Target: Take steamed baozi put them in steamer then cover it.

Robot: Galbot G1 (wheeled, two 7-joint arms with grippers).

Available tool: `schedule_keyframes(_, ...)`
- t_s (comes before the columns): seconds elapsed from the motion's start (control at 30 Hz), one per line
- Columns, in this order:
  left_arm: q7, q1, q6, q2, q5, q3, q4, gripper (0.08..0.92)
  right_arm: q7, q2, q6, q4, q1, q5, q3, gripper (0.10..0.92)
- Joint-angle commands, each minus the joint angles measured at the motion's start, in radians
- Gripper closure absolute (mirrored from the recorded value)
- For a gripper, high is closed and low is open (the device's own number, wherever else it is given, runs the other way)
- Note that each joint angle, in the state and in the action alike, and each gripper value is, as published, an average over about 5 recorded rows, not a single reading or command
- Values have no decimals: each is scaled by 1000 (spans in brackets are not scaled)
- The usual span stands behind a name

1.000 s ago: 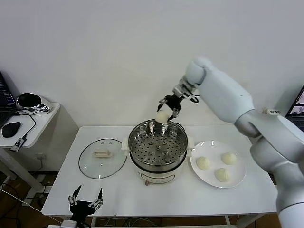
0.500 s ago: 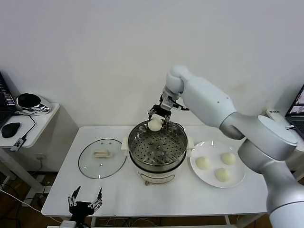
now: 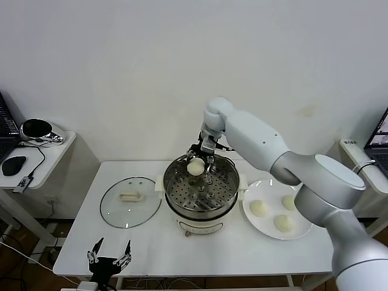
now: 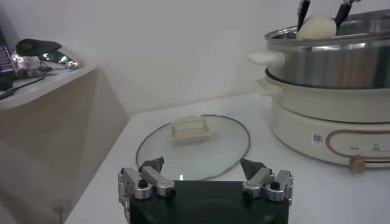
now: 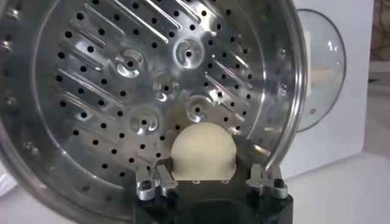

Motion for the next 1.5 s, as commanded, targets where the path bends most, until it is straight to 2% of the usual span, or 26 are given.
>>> schedule_keyframes(0.03,0,0,0,0,0,1,1,177,46,29,12,-59,-15,-74,9,381)
schedule_keyframes(0.4,5,-1,3,-4,0,12,5,177,44,26,11,-71,-16,-60,9,373)
schedule_keyframes(0.7,5,-10,4,-2,-5,16,6,177,-28,-26,-10,4,11,69,-11,211)
schedule_keyframes(0.9,9,-8,9,-4,-4,18,-8,177,-178,-210,-253,269,105,392,-38,203)
schedule_keyframes(1.17,9,11,15,4,-22,15,-33,177,-137,-513,-615,446,306,705,-166,203)
schedule_keyframes(1.37,10,11,23,10,-43,22,-43,177,-227,-700,-1035,579,363,745,-212,203)
schedule_keyframes(1.5,8,16,22,11,-32,43,-47,177,-231,-825,-1189,658,325,746,-242,203)
